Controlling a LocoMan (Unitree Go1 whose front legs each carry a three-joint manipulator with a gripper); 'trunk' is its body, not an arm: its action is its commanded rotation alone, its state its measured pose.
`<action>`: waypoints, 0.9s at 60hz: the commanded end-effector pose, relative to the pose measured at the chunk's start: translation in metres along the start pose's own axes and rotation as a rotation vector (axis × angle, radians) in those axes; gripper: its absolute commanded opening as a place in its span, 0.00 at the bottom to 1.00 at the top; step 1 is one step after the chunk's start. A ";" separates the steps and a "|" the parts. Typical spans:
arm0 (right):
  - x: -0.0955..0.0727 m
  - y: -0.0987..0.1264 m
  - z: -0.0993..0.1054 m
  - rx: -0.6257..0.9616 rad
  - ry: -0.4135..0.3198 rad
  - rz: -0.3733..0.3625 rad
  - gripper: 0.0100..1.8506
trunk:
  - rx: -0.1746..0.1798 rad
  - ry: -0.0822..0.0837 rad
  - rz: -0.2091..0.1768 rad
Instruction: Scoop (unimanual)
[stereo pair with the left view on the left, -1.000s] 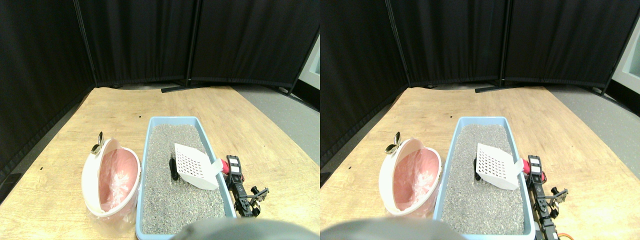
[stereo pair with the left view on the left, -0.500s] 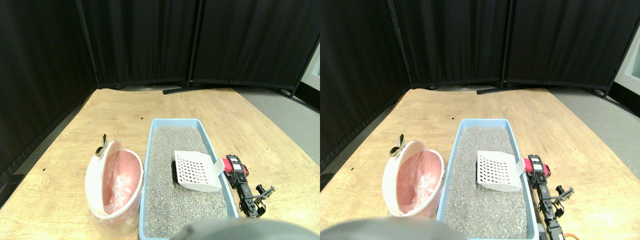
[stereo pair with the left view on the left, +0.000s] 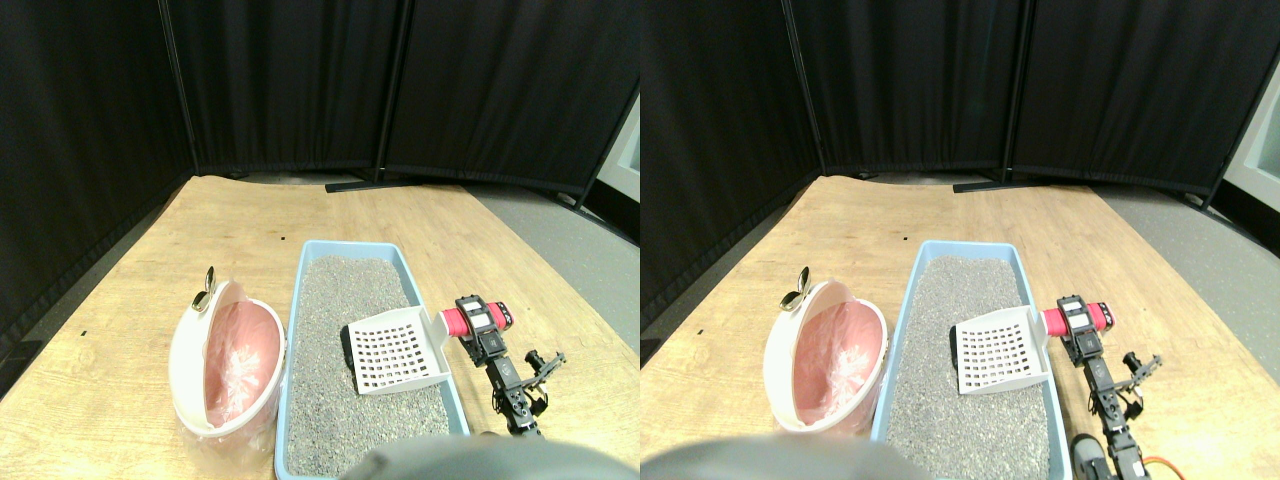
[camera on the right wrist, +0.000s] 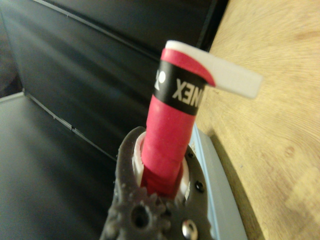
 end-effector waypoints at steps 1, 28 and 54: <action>0.009 -0.001 0.019 -0.015 -0.088 0.015 0.03 | -0.019 -0.013 0.006; 0.035 -0.005 0.041 -0.069 -0.108 0.080 0.03 | -0.064 -0.009 0.036; 0.053 -0.012 0.040 -0.157 -0.053 0.159 0.10 | -0.115 0.003 0.080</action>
